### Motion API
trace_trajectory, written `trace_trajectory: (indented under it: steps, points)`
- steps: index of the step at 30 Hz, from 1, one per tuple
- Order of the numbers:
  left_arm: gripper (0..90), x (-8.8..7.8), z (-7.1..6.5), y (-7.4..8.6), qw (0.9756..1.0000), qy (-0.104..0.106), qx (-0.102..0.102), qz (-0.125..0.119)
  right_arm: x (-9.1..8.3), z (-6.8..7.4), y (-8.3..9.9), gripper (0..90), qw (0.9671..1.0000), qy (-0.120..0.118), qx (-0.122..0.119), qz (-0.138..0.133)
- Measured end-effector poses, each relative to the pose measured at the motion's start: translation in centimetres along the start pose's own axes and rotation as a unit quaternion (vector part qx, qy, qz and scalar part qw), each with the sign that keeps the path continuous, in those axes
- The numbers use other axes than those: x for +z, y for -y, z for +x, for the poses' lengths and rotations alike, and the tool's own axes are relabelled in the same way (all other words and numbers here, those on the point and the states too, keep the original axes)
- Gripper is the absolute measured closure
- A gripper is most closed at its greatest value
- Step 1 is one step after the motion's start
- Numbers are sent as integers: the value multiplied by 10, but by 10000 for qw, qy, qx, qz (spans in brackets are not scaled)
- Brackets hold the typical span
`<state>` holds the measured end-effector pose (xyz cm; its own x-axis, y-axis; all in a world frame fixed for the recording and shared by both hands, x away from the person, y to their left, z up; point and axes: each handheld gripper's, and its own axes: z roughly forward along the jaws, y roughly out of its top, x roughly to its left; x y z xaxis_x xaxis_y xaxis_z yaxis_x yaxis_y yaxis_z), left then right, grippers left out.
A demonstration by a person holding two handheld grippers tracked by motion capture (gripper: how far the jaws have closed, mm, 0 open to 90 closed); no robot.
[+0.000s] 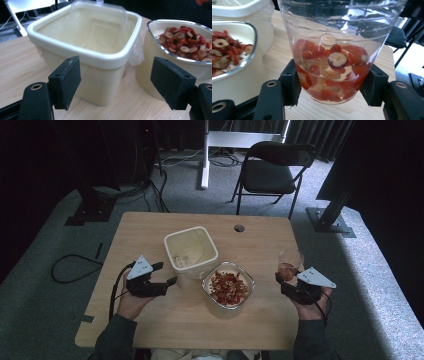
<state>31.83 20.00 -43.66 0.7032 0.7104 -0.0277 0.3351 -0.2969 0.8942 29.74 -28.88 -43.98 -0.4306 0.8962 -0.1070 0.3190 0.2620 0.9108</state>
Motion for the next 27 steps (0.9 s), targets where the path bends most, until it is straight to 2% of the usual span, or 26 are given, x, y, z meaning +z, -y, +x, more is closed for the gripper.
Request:
trace_trajectory:
  steps: [7,14,17,18,22,26,27]
  points:
    - [249,4,4,13,9999,-60,-65,105,0,11,-9,417,9997,-19,-260,24]
    - [249,9,5,21,9997,-64,-132,185,-2,21,-15,418,9979,17,-649,-12]
    - [249,11,6,23,9997,-65,-162,197,-2,22,-15,419,9976,23,-686,-16]
    - [249,11,6,23,9996,-66,-153,209,-3,26,-17,419,9965,30,-828,-47]
    - [249,14,7,26,9995,-52,-196,253,-4,32,-21,420,9941,7,-1087,-5]
    - [251,16,7,28,9994,-38,-209,275,-3,39,-24,420,9887,46,-1490,137]
    - [252,17,7,28,9994,-45,-209,277,-3,42,-25,420,9865,55,-1627,181]
